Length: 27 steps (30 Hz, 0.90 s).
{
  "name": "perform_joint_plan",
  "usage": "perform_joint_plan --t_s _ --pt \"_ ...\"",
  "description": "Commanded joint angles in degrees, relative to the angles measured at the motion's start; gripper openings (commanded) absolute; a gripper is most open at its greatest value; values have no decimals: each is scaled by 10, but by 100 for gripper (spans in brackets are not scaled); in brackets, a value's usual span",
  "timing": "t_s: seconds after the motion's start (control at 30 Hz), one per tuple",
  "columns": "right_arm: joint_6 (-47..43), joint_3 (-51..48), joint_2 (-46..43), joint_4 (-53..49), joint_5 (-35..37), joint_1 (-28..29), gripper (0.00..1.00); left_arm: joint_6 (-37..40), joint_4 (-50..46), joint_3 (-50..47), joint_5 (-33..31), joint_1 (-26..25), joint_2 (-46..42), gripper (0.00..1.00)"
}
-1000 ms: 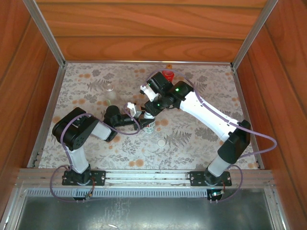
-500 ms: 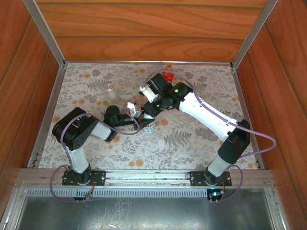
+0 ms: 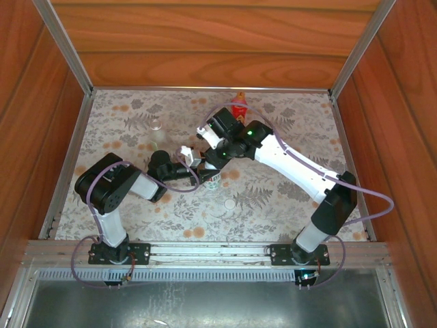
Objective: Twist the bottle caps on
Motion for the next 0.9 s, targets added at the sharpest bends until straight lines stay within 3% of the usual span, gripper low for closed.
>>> perform_joint_plan --t_s 0.0,0.73,0.87 --pt "0 -25 -3 -1 -3 11 45 1 5 6 7 0 10 58" --pt "25 -151 -74 167 6 11 41 -3 6 8 6 1 12 58" --pt "27 -171 -96 206 -18 10 41 -3 5 6 5 2 10 58"
